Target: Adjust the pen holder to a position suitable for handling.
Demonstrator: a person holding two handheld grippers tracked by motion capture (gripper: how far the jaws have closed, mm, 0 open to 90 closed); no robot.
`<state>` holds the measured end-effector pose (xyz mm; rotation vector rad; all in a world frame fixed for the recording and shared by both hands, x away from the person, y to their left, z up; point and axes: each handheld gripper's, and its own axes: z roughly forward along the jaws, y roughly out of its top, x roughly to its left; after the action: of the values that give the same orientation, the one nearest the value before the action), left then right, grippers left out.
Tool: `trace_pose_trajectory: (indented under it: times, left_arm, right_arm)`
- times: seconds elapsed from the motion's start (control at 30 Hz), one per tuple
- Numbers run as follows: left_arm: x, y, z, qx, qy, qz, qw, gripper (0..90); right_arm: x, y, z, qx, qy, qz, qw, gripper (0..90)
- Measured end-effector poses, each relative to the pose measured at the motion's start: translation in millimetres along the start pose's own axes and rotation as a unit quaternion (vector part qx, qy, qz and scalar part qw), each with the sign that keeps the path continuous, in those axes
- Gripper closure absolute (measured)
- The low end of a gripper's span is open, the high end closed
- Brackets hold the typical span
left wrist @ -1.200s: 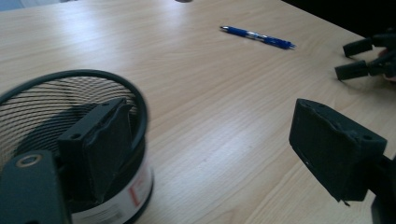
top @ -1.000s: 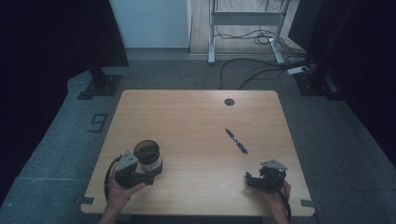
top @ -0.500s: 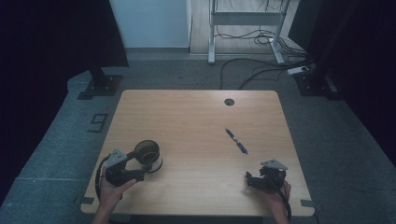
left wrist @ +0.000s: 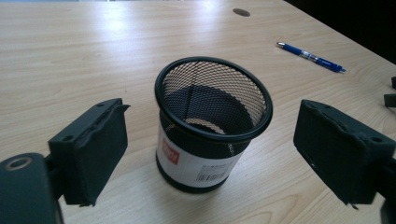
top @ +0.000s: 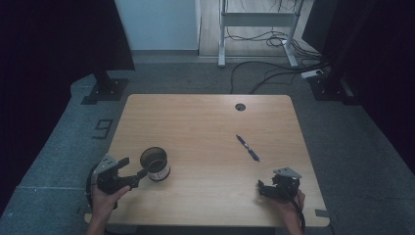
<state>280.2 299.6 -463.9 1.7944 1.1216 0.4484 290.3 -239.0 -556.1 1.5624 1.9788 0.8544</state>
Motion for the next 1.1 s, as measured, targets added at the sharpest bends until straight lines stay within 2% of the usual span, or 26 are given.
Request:
trace_pose_trajectory:
  times: [0.27,0.43,0.57,1.1]
  left_arm:
    - [5.9,-4.7,6.9,0.022,0.001,0.009,0.9997,4.3]
    - [5.8,-10.5,18.9,0.042,-0.012,0.015,0.9989,2.2]
    - [3.6,-13.7,28.3,0.051,-0.005,0.023,0.9984,2.0]
    - [-0.3,-14.5,51.9,0.063,0.004,0.04,0.9972,2.1]
  right_arm:
    - [0.0,0.0,0.0,0.0,0.0,0.001,1.0,2.6]
    - [-0.1,0.0,0.0,0.0,-0.001,0.001,1.0,2.6]
    - [-0.1,0.0,0.0,0.0,-0.001,0.0,1.0,2.6]
    - [-0.4,0.7,0.8,0.0,-0.003,0.002,1.0,2.6]
